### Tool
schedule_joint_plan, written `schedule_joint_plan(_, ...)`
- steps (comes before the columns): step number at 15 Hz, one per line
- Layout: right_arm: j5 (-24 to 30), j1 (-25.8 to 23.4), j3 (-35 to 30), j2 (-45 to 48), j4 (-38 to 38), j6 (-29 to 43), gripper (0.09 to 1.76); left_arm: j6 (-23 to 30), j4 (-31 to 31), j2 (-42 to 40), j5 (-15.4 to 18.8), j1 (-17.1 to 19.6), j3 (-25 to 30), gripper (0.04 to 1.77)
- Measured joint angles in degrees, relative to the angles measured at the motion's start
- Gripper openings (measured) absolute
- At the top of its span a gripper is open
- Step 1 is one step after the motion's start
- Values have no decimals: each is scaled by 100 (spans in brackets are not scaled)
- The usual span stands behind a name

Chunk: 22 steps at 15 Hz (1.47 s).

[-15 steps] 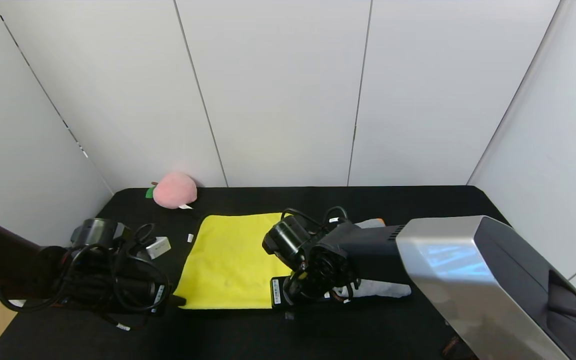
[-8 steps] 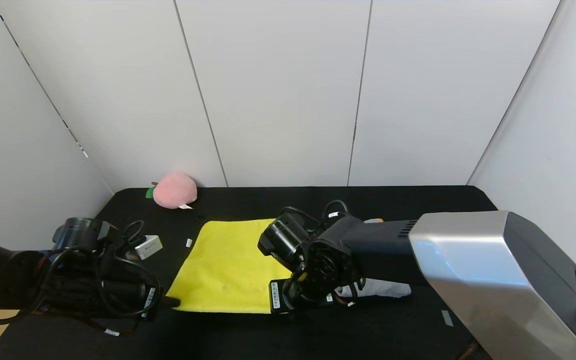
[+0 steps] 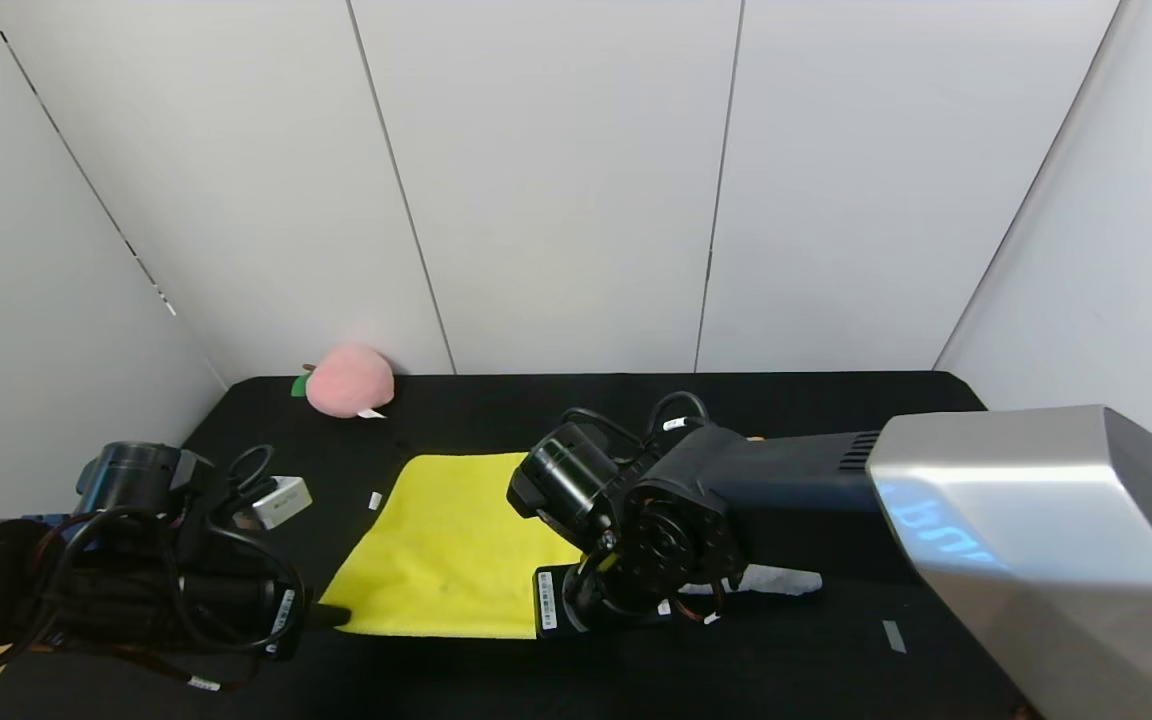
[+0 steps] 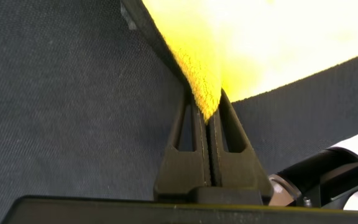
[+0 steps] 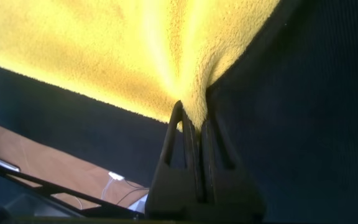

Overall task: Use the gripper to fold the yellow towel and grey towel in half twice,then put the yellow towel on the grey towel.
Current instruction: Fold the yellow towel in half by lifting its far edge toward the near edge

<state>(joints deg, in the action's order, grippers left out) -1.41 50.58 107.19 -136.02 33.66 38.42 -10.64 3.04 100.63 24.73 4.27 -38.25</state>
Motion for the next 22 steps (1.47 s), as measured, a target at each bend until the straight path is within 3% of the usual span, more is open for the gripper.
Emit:
schedule_joint_plan(9,40,267,-658,735,0,312,14,-6,-37,-645,-29,2,267,12)
schedule_joint_plan(17,63,140,-542,601,-68,332,14,-17,5,-588,-40,9,206,12)
schedule_joint_plan(22,73,-61,-226,418,-46,332,14,-16,11,-185,-49,5,-146,12)
